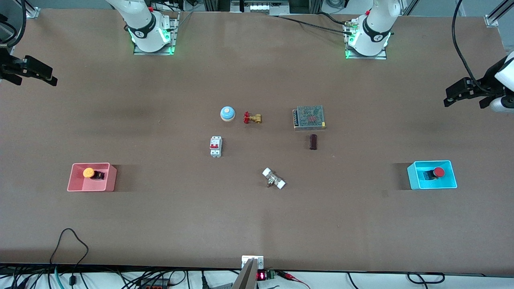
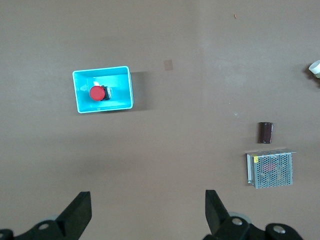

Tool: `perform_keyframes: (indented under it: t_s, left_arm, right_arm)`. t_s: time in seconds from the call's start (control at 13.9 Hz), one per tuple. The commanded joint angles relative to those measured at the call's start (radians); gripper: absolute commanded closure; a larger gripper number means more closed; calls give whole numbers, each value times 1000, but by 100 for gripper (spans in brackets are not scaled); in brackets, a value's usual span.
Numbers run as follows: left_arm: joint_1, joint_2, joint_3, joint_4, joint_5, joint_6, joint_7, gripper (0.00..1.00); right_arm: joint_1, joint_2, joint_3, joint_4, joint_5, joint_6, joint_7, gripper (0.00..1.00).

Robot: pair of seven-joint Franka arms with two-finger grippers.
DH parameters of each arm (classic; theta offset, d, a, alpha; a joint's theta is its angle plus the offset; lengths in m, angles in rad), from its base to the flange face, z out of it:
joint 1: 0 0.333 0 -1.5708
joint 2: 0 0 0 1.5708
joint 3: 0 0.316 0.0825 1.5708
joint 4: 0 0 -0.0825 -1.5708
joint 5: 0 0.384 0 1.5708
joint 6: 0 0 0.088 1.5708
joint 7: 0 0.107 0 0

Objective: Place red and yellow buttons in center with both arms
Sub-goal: 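Reach the right gripper to the pink box while the left reaches the cyan box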

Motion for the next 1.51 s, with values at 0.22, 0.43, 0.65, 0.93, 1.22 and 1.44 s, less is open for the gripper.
perform_keyframes:
  t_s: [0.22, 0.43, 0.65, 0.93, 1.22, 1.44]
  left_arm:
    - [11, 47, 2, 22, -8, 40, 3, 0]
    - [20, 76, 7, 24, -2, 58, -2, 0]
    - [71, 120, 7, 35, -1, 61, 9, 0]
    - [137, 232, 5, 36, 68, 156, 20, 0]
    - [151, 367, 5, 48, 90, 320, 20, 0]
    - [154, 476, 7, 97, 93, 339, 21, 0]
  right_arm:
    - [2, -1, 3, -10, -12, 2, 4, 0]
    - [2, 46, 3, -5, -11, 28, 4, 0]
    - [1, 117, 3, -4, -11, 76, 4, 0]
    - [-4, 244, 0, -4, -35, 215, 21, 0]
    - [-33, 387, -8, -2, -37, 408, 19, 0]
    - [-54, 484, -12, -1, -43, 532, 4, 0]
